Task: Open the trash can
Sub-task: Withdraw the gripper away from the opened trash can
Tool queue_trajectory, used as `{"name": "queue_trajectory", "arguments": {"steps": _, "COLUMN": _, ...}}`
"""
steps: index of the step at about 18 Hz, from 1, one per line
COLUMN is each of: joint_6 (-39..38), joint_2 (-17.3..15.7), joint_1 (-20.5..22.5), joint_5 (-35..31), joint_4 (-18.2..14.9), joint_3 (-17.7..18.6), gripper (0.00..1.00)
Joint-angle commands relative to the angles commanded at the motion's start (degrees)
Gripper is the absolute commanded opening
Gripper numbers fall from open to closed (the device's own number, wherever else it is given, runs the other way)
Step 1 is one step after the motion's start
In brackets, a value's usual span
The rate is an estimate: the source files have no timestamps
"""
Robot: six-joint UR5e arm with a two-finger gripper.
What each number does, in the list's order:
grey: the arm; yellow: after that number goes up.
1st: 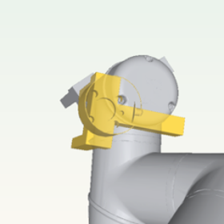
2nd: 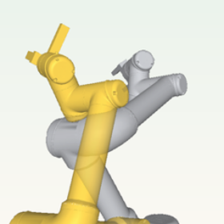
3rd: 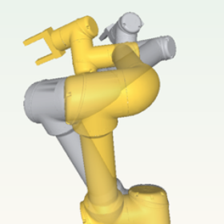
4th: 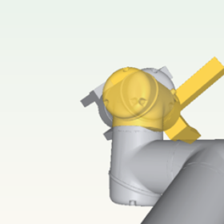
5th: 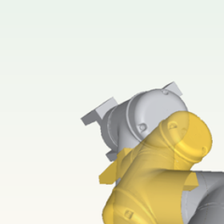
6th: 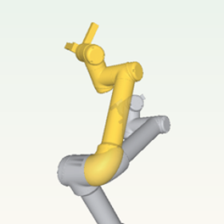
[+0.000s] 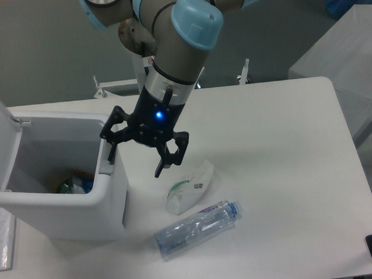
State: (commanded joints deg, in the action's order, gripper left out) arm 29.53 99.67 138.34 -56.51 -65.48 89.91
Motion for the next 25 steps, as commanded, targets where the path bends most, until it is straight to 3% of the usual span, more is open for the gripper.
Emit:
{"name": "queue_trajectory", "arguments": {"steps": 9, "joint_6": -0.7, "joint_2": 1.4, "joint_1": 0.79, "joint_5": -0.09, "joint_4": 0.87, "joint_3": -5.89, "gripper": 1.0}}
{"name": "queue_trajectory", "arguments": {"steps": 13, "joint_6": 0.52, "joint_2": 2.9, "joint_1": 4.3, "joint_5": -3.06, "joint_4": 2.9, "joint_3": -6.42, "gripper": 1.0}}
{"name": "queue_trajectory", "arguments": {"steps": 20, "joint_6": 15.36, "joint_2": 7.99, "joint_1": 8.87, "joint_5": -12.99, "joint_4": 4.83, "joint_3": -6.6, "gripper": 1.0}}
{"name": "queue_trajectory", "arguments": {"steps": 25, "joint_6": 24.14, "joint_2": 11.69, "joint_1": 9.84, "joint_5": -21.16, "joint_4": 5.36, "joint_3": -7.21, "gripper": 1.0}}
